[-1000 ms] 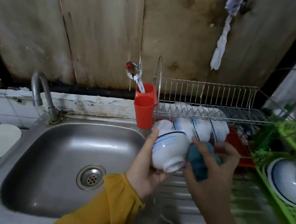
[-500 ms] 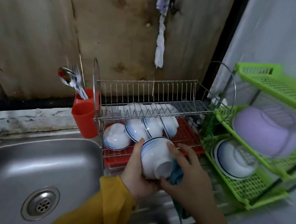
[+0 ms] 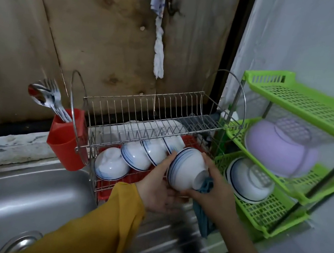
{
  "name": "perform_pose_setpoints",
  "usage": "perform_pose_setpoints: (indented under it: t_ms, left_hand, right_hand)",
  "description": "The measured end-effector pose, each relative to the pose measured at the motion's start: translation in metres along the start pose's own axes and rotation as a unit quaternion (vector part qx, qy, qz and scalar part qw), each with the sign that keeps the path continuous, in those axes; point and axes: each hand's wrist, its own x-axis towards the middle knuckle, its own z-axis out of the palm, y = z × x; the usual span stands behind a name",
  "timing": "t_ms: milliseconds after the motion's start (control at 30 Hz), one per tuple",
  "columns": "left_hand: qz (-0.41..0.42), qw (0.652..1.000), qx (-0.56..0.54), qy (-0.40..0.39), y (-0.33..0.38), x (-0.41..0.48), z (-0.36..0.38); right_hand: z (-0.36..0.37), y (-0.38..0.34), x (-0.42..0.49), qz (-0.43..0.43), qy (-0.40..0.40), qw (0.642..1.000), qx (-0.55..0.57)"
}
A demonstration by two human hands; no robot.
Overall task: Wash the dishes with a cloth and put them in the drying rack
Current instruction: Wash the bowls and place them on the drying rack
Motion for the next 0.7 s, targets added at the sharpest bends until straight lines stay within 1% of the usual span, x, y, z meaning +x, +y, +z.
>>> perform_pose_setpoints:
  t_ms: [67, 133, 200, 300, 333, 367, 400, 433, 467, 500, 533, 567, 600, 633, 667, 700]
  left_hand:
    - [0.009, 0.999, 0.04, 0.009, 0.004, 0.01, -0.006]
    - [0.028, 0.997, 0.072, 0.022, 0.009, 0.018, -0.008]
    - [0.038, 0.995, 0.09, 0.021, 0.014, 0.026, -0.012]
    - [0.043, 0.993, 0.108, -0.001, 0.023, 0.034, -0.017]
    - [0.052, 0.991, 0.123, 0.007, 0.025, 0.034, -0.017]
    - [0.074, 0.987, 0.139, 0.032, 0.027, 0.035, -0.017]
    - [0.119, 0.977, 0.162, 0.073, 0.027, 0.038, -0.019]
    - [0.183, 0.957, 0.194, 0.115, 0.026, 0.041, -0.024]
    - [0.255, 0.923, 0.243, 0.154, 0.024, 0.045, -0.031]
    - [0.326, 0.87, 0.313, 0.196, 0.02, 0.05, -0.042]
    - [0.389, 0.794, 0.398, 0.244, 0.017, 0.053, -0.052]
    - [0.445, 0.699, 0.477, 0.293, 0.014, 0.055, -0.062]
    - [0.492, 0.596, 0.537, 0.339, 0.012, 0.056, -0.071]
    - [0.523, 0.514, 0.569, 0.373, 0.01, 0.057, -0.079]
    - [0.537, 0.465, 0.582, 0.396, 0.01, 0.056, -0.085]
    - [0.534, 0.445, 0.589, 0.412, 0.01, 0.057, -0.091]
  right_hand:
    - [0.0, 0.006, 0.012, 0.03, -0.003, 0.999, 0.026]
    - [0.001, 0.011, 0.024, 0.041, -0.011, 0.998, 0.038]
    - [0.004, 0.016, 0.034, 0.044, -0.023, 0.998, 0.041]
    - [0.007, 0.019, 0.047, 0.063, -0.032, 0.996, 0.05]
    - [0.007, 0.021, 0.051, 0.072, -0.029, 0.995, 0.058]
    - [0.006, 0.023, 0.054, 0.084, -0.025, 0.994, 0.064]
    - [0.005, 0.024, 0.057, 0.09, -0.02, 0.993, 0.067]
    - [0.004, 0.025, 0.061, 0.094, -0.015, 0.993, 0.069]
    - [0.002, 0.025, 0.065, 0.102, -0.013, 0.992, 0.074]
    - [0.001, 0.025, 0.07, 0.117, -0.008, 0.99, 0.084]
    - [-0.002, 0.025, 0.075, 0.137, -0.008, 0.986, 0.098]
    - [-0.004, 0.025, 0.082, 0.157, -0.015, 0.982, 0.108]
    - [-0.006, 0.025, 0.09, 0.174, -0.023, 0.978, 0.109]
    - [-0.009, 0.026, 0.097, 0.192, -0.032, 0.975, 0.11]
    - [-0.01, 0.026, 0.106, 0.211, -0.039, 0.97, 0.115]
    - [-0.012, 0.027, 0.114, 0.229, -0.045, 0.965, 0.122]
